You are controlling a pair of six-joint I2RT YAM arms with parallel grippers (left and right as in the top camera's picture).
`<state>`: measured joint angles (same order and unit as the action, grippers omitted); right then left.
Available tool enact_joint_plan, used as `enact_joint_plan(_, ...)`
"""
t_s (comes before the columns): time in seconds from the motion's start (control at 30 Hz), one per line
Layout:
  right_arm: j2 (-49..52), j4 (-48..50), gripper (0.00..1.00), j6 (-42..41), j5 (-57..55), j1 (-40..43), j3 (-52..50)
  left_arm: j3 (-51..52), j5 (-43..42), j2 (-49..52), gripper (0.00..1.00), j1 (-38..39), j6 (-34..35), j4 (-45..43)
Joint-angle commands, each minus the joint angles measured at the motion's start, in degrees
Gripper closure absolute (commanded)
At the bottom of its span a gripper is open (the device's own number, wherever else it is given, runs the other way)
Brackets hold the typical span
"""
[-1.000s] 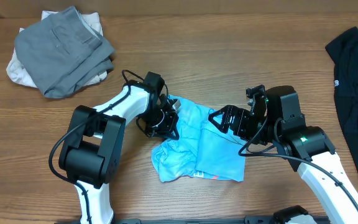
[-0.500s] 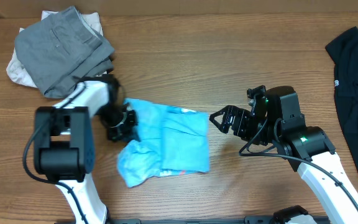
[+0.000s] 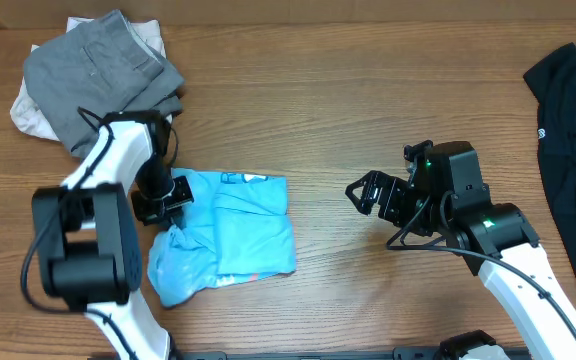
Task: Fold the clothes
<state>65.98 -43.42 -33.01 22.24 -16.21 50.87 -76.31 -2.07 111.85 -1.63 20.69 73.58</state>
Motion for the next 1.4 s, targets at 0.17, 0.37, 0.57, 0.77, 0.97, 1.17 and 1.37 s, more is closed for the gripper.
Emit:
enact_joint_plan(0.17, 2.9, 0.0, 0.0, 0.3, -2.1, -0.1, 0.2, -3.5, 4.0, -9.7, 0.96, 9.9, 4.2, 4.7)
enact_joint_plan(0.37, 3.2, 0.0, 0.0, 0.4, -2.1, -0.1, 0.2, -3.5, 4.0, -9.6, 0.96, 18.2, 9.5, 6.1)
enact_joint_plan(0.57, 3.2, -0.3, 0.0, 0.4, -2.1, -0.1, 0.2, -3.5, 4.0, -9.5, 0.93, 26.8, 13.2, 3.6)
enact_joint_plan(0.77, 3.2, -0.5, 0.0, 0.4, -2.1, -0.1, 0.2, -3.4, 4.0, -7.8, 0.83, 32.8, 17.0, -0.6)
enact_joint_plan(0.97, 3.2, -0.5, 0.0, 0.2, -2.1, -0.1, 0.2, -3.3, 3.2, -3.5, 0.77, 35.5, 17.3, -5.2)
enact_joint_plan(1.17, 3.2, -0.5, 0.0, 0.2, -2.1, -0.1, 0.2, -3.3, 0.5, 3.0, 0.71, 37.0, 17.2, -8.8)
enact_joint_plan(1.37, 3.2, -0.5, 0.0, 0.2, -2.1, -0.1, 0.2, -3.7, -0.5, 3.2, 0.69, 37.0, 17.2, -8.7)
